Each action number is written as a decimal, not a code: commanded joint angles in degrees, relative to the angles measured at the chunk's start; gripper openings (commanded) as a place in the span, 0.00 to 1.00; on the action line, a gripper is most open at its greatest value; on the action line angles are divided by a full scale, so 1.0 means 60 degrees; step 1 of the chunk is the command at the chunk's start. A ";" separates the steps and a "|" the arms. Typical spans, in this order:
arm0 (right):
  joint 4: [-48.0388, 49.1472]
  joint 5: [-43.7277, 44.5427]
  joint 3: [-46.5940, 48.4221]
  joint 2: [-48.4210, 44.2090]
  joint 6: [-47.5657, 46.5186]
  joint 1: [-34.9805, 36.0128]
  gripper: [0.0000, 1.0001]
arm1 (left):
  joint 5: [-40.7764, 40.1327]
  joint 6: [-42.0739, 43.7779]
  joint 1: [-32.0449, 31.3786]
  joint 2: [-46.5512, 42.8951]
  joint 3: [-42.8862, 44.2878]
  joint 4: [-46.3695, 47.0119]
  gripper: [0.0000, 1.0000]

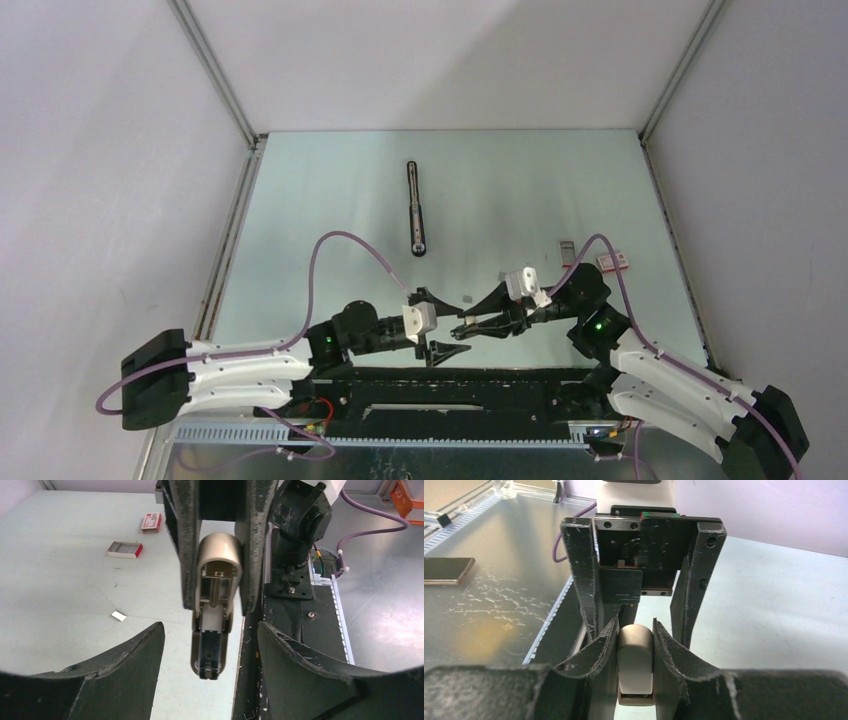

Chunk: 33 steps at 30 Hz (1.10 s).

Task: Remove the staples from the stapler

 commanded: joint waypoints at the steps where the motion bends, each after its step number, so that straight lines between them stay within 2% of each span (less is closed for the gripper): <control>1: -0.0292 0.0709 0.0411 -0.0231 -0.0645 0.0145 0.00 | 0.0279 -0.0132 -0.0088 0.0022 0.0466 0.0415 0.74; 6: -0.0205 0.0491 0.0410 -0.0299 -0.0601 0.0157 0.00 | -0.0008 -0.0131 -0.0080 0.0013 0.0389 0.0417 0.74; 12: 0.0252 0.0135 0.0420 -0.0152 -0.0385 0.0243 0.00 | 0.0123 -0.0182 -0.0089 0.0293 0.0539 0.0417 0.65; 20: 0.0444 -0.0220 0.0410 -0.0006 -0.0324 0.0335 0.00 | 0.0186 -0.0209 -0.0081 0.0436 0.0638 0.0418 0.61; 26: 0.0295 -0.0113 0.0412 0.0053 -0.0402 0.0354 0.00 | 0.0056 -0.0188 -0.0090 0.0273 0.0608 0.0425 0.64; 33: 0.0310 -0.0017 0.0410 0.0048 -0.0375 0.0350 0.00 | -0.0039 -0.0161 -0.0081 0.0252 0.0622 0.0425 0.62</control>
